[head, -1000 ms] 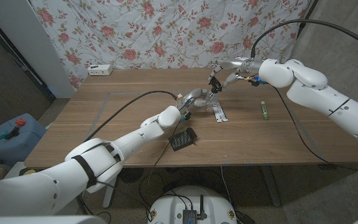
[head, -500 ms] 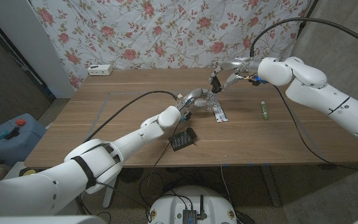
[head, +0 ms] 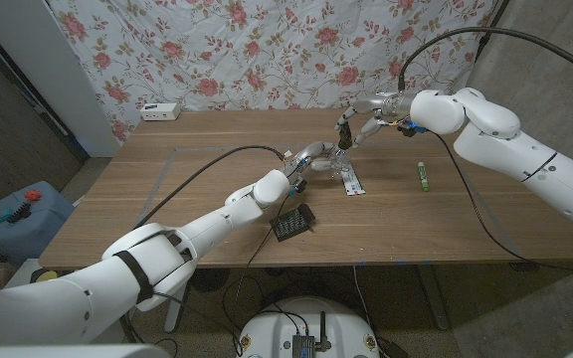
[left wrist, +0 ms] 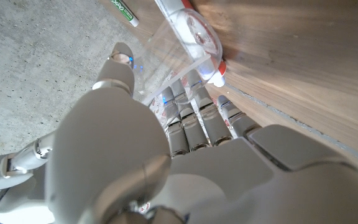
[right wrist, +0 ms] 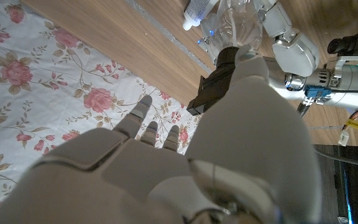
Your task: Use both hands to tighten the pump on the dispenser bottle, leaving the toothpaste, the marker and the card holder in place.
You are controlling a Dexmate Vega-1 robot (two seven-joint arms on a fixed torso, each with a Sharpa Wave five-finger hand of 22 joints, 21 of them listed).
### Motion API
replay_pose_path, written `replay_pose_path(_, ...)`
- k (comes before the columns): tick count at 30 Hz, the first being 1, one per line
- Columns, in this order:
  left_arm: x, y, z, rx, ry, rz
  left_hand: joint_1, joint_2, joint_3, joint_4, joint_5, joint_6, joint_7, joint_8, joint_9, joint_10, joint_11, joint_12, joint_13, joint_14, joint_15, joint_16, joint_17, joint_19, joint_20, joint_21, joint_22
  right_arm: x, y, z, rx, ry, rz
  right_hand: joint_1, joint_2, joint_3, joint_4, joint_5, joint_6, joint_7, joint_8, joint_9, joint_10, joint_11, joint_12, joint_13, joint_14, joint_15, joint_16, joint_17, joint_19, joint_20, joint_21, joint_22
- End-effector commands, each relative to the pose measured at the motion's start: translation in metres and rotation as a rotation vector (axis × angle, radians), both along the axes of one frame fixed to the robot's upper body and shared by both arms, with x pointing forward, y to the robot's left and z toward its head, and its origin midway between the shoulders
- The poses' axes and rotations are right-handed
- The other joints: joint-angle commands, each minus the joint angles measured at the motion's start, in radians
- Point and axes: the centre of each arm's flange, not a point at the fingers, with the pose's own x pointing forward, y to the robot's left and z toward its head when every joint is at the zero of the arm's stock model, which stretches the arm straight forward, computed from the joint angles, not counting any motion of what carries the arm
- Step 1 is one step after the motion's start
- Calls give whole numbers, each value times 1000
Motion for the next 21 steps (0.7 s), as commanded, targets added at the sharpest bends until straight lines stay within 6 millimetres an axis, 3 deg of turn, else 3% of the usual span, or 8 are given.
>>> replay_pose_path(1, 1, 0, -1, -1, 4, 1, -64, 122, 51, 45, 7, 137, -37, 2, 2, 52, -42, 9, 4, 7, -76, -1, 4, 2, -46, 0, 3, -1, 2, 1, 12, -2, -21, -13, 1, -2, 7, -4, -2, 0, 4, 4, 7, 2, 5, 4, 9, 0, 6, 0, 8, 0, 5, 1)
replay_pose_path(11, 3, 0, 0, 0, 5, 2, -64, 122, 51, 44, 7, 140, -39, 3, 2, 53, -44, 9, 4, 8, -75, 0, 4, 2, -47, 0, 3, -2, 1, 1, 22, -14, -45, -46, 9, -12, 24, -7, 7, 1, 12, 6, 26, 1, 10, 5, 22, 0, 10, 0, 19, -2, 7, 2)
replay_pose_path(21, 4, -3, 2, 6, 5, -2, -66, 122, 51, 45, 7, 138, -37, 2, 2, 52, -43, 9, 4, 6, -76, -1, 4, 2, -47, 0, 3, 0, 3, -1, 30, -19, -61, -109, 30, -28, 59, -17, 63, 2, 33, 10, 50, 3, 12, 6, 34, -3, 12, 1, 31, -3, 6, 2)
